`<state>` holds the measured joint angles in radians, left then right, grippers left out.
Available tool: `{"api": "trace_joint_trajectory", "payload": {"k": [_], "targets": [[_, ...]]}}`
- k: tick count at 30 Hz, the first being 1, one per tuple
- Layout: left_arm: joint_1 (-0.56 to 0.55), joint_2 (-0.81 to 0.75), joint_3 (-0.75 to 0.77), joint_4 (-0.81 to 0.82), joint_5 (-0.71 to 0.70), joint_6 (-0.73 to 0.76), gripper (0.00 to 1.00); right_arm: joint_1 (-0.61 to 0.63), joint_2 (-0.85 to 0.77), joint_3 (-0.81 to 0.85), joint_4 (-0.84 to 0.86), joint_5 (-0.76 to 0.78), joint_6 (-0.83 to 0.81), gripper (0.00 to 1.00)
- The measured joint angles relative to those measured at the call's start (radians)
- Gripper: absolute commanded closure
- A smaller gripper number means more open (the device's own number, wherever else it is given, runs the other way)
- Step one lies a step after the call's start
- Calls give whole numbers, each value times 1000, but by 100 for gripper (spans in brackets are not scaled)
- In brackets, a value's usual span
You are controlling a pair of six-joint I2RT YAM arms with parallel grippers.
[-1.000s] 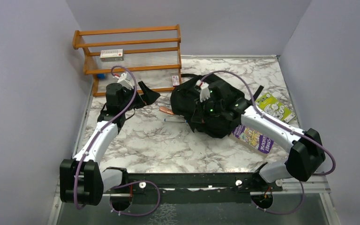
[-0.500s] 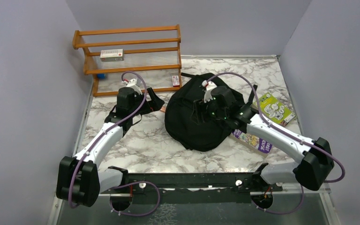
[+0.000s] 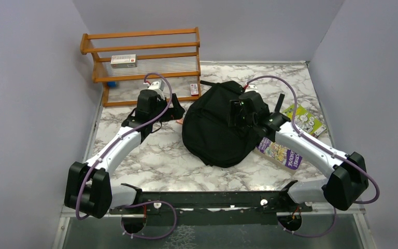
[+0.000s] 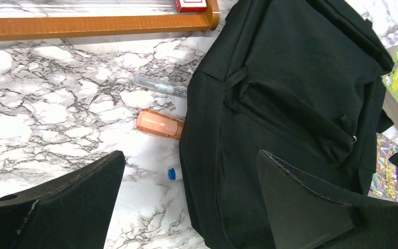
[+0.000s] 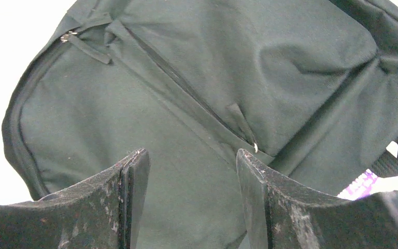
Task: Pack the student bag
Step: Place the student bag at the center of the board, then unzip the student bag at the center of the board.
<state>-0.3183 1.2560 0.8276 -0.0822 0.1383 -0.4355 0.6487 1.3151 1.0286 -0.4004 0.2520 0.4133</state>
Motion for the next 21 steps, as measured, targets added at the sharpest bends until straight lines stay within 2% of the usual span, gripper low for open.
{"api": "trace_joint_trajectory", "payload": {"k": [5,12,21], "targets": [[-10,24,14,-25,-18,19,3,-22,2,0,-23,10,24,34],[-16,60,18,-41,-18,27,4,-29,-22,0,3,-154,-49,34],[-31,139,77,-39,-18,28,9,-29,11,1,-2,-172,-63,34]]}}
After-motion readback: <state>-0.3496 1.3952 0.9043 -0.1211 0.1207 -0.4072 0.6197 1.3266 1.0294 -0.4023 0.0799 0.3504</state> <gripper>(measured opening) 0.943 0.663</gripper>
